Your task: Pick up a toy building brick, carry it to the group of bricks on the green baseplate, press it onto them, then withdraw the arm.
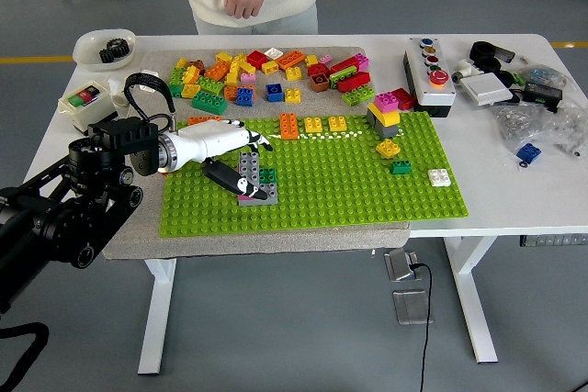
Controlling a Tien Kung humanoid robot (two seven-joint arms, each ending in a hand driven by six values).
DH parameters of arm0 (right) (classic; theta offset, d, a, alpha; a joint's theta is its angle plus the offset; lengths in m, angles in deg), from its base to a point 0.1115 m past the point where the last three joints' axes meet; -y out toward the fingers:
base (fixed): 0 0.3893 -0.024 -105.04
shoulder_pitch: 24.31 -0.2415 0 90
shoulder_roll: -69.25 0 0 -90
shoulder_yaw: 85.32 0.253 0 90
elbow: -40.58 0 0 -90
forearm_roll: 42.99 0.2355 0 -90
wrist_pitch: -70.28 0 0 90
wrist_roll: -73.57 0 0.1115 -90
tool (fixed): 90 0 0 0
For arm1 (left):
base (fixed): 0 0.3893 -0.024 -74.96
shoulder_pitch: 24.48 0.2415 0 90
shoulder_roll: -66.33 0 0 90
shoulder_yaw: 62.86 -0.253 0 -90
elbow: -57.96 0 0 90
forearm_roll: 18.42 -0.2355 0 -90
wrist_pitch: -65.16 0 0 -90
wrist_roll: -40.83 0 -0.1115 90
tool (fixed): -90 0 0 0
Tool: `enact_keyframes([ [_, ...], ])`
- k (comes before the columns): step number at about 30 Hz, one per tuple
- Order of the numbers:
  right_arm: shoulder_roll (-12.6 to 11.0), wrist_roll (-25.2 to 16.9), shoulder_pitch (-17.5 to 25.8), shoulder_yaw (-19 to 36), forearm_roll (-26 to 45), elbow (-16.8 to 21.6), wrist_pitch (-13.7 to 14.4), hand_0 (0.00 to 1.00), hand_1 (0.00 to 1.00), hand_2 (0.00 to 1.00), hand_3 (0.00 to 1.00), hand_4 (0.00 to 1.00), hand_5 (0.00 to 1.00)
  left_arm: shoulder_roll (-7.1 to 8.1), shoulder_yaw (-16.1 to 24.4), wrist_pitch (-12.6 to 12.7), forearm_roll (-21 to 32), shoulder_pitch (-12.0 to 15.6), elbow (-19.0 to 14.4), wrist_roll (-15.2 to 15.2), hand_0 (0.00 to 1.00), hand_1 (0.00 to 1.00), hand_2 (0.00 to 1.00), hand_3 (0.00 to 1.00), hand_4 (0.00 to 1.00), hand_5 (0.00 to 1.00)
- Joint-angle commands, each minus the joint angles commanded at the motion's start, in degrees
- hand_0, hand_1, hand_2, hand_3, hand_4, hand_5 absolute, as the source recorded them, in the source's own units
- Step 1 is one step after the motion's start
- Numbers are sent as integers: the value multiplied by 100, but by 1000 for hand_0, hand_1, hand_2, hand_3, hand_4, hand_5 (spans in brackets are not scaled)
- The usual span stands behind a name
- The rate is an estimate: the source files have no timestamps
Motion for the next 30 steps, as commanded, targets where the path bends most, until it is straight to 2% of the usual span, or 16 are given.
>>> enact_keyframes([
  [30,6,5,2,23,26,0,10,745,640,681,639,855,573,128,112,-180,0,56,-169,-27,998,899,742,842,998,702],
])
